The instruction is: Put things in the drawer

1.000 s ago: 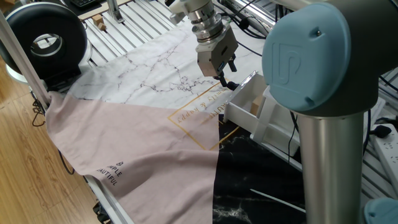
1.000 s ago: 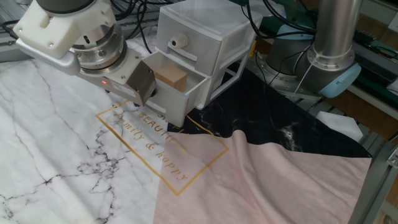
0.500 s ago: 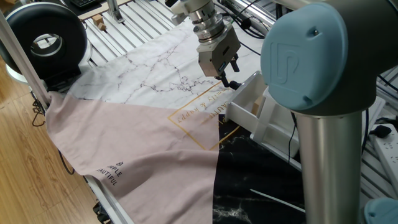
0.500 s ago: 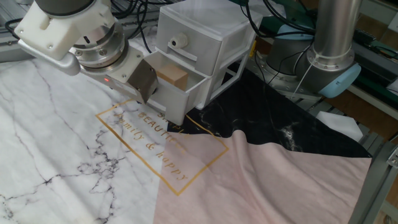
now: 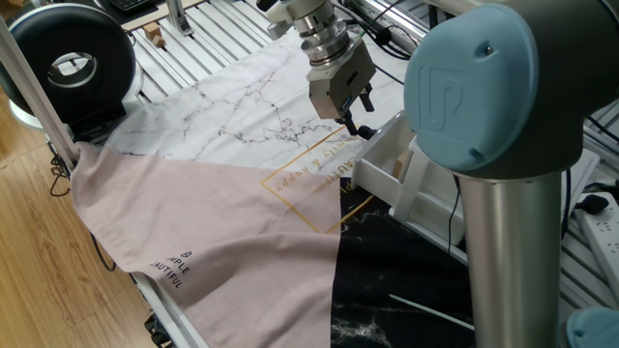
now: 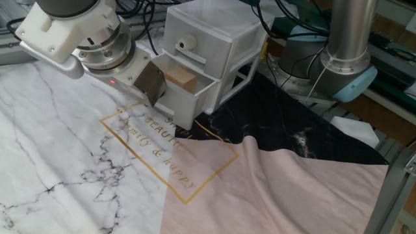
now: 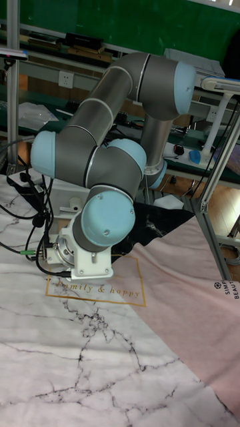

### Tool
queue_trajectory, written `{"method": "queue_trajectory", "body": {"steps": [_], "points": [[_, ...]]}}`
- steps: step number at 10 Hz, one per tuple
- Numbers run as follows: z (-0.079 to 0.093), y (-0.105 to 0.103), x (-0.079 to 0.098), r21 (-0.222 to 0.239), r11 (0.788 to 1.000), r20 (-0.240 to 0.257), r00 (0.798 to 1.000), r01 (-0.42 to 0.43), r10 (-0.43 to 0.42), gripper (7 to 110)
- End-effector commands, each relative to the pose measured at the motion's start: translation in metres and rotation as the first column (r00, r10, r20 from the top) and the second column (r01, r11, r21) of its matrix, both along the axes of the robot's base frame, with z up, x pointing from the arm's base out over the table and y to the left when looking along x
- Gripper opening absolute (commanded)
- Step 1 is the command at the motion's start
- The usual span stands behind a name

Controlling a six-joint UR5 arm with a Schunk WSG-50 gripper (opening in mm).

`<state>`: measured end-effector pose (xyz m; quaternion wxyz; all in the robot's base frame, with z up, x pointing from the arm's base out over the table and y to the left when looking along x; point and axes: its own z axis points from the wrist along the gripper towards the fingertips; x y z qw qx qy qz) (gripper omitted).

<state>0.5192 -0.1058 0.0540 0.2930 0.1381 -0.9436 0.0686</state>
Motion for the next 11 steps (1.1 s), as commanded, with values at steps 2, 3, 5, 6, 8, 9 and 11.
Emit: {"method": "queue_trajectory", "body": {"steps": [2, 3, 5, 6, 8, 9, 11], "points": [[0.008, 0.005, -0.009, -0.003, 0.999, -0.041, 0.998, 0.036, -0.036, 66], [0.011, 0.007, -0.011, -0.01, 0.999, -0.054, 0.997, 0.048, -0.048, 66], [0.009, 0.017, -0.001, 0.012, 0.998, -0.027, 0.998, 0.059, -0.059, 66], [0.005, 0.019, 0.013, 0.007, 0.999, 0.015, 0.999, 0.051, -0.051, 66], [-0.004, 0.021, 0.027, 0.025, 0.999, 0.049, 0.998, 0.036, -0.037, 66], [-0.008, 0.019, 0.032, 0.027, 0.999, 0.07, 0.997, 0.023, -0.025, 66], [-0.009, 0.011, 0.029, 0.016, 1.0, 0.065, 0.998, 0.019, -0.02, 66]]}}
